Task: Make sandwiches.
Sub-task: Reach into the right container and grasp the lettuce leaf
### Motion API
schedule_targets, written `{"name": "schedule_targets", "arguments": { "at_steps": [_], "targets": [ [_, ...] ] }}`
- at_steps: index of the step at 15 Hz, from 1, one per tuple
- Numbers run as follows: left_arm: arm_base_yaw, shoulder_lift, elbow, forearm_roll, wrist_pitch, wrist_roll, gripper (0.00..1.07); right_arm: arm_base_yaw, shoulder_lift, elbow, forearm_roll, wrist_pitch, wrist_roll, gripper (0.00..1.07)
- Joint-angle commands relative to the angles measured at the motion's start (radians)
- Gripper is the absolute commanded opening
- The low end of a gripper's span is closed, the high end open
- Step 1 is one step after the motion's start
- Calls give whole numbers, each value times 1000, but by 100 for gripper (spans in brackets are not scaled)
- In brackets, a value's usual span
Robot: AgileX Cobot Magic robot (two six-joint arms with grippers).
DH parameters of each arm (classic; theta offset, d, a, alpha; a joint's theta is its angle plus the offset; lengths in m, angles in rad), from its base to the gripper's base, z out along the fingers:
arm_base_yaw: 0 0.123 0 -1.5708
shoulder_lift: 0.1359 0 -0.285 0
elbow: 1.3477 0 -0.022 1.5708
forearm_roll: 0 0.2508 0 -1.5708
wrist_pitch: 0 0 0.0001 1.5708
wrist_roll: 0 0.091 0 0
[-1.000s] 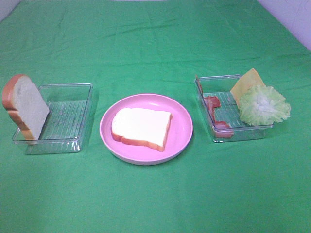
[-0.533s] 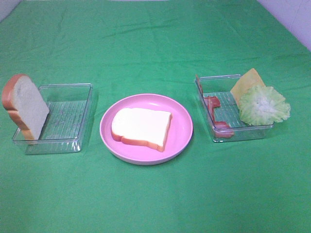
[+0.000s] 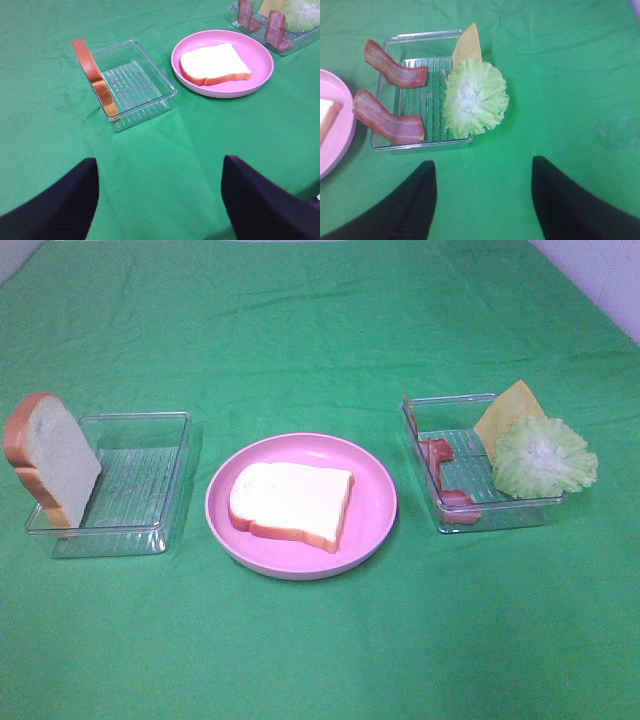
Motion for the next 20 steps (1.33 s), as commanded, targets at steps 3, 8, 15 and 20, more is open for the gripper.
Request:
{"name": "schedule_targets", "arguments": {
  "at_steps": [3, 8, 15, 20],
  "targets": [
    [-5, -24, 6, 4, -11, 2, 67, -5, 374, -273, 20, 221, 7, 54],
    [-5, -24, 6, 4, -11, 2, 67, -8, 682, -553, 26, 411, 4, 66],
    [-5, -24, 6, 5, -11, 2, 67, -177, 1037, -841, 344, 583, -186, 71],
    [-5, -24, 6, 5, -11, 2, 67, -265, 1147, -841, 403, 586, -276, 75]
  ]
}}
